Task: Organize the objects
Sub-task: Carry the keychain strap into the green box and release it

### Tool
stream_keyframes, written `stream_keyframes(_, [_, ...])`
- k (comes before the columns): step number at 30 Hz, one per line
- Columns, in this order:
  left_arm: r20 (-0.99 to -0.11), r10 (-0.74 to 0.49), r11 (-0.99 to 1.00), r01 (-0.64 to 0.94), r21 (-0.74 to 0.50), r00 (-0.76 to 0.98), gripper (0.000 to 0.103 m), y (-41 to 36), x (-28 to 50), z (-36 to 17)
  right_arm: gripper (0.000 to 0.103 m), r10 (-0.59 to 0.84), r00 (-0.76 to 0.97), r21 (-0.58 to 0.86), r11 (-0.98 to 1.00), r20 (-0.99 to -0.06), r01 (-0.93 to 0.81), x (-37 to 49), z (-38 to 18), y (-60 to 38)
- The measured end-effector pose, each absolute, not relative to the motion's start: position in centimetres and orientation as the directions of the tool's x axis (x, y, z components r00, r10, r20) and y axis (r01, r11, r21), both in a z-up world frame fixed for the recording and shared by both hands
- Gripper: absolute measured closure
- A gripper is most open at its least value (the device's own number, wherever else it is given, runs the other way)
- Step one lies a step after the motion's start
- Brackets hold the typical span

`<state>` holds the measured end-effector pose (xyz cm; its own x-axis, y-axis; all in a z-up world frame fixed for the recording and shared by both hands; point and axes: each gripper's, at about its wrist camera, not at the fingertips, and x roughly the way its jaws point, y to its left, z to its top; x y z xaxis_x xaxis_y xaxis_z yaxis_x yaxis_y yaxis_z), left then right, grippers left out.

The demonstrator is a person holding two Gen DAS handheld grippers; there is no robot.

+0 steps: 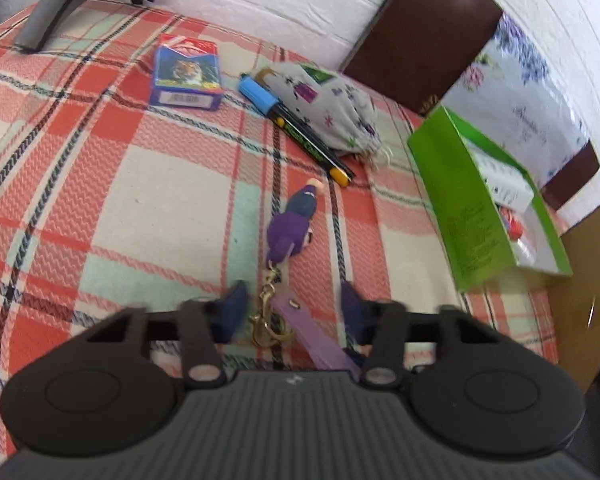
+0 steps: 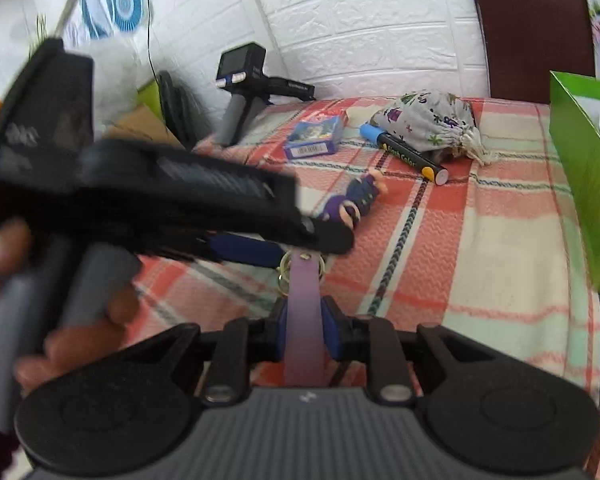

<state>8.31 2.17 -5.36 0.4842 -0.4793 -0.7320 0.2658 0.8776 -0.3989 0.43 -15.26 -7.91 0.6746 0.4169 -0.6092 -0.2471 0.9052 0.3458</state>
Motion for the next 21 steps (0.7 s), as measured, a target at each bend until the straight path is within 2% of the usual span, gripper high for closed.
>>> stream_keyframes(4, [-0.696,-0.521,0.853,0.275,-0.443,0.494,0.079,1.8,7.5,-3.9,0.084,0.413,0.718,0.354,0.903,-0.560,-0.243,-0.9,-6.8,-16.0])
stream_keyframes(11, [-0.607,-0.564,0.824,0.435,-0.364,0.560,0.079,-3.1,6.2,1.7,0.084,0.340,0.845,0.341,0.918,-0.413,-0.203,-3.3,-3.4,-19.7])
stream_keyframes(17, [-0.539,-0.635,0.756,0.587,-0.289,0.553,0.079,-10.5,6.2,6.8,0.084,0.201,0.942,0.324,0.940,-0.270,-0.108,-4.7,-0.4,-25.0])
stream_keyframes(21, [-0.526,-0.671,0.710,0.658,-0.251,0.523,0.079,-15.6,6.5,7.8,0.084,0.114,0.968,0.336,0.941,-0.225,-0.033,-4.8,-0.1,-28.7])
